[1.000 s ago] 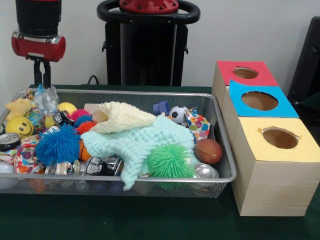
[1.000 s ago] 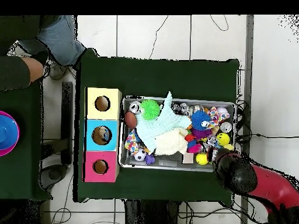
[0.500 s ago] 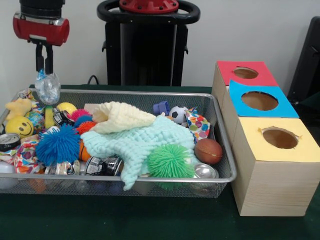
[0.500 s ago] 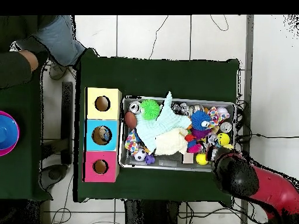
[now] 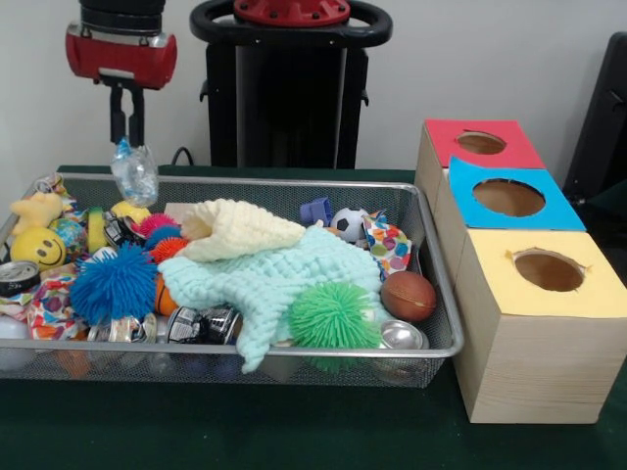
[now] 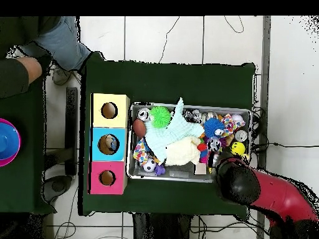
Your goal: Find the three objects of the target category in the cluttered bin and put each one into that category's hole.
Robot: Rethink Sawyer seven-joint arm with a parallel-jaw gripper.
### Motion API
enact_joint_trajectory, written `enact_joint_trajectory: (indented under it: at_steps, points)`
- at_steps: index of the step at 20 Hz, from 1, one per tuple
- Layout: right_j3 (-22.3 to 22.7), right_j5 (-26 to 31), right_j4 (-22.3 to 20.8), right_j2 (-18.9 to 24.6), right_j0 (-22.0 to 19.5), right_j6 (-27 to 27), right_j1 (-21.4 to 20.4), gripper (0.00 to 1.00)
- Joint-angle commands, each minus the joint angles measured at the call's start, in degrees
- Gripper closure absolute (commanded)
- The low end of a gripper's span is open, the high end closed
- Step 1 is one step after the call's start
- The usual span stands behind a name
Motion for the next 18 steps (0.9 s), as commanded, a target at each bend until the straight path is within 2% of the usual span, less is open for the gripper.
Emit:
enact_joint_trajectory:
  at_steps: [1, 8, 14, 18]
  points:
    - [3.4, 0.4, 2.6, -1.35, 2.98, 10.73, 2.09, 1.0]
    - [4.12, -2.31, 4.36, -3.0, 6.22, 13.07, 2.89, 1.0]
    - [5.32, 0.6, 7.48, -4.96, 10.53, 14.19, -1.28, 1.0]
    - [5.57, 2.0, 10.25, -5.76, 12.91, 14.81, -2.39, 1.0]
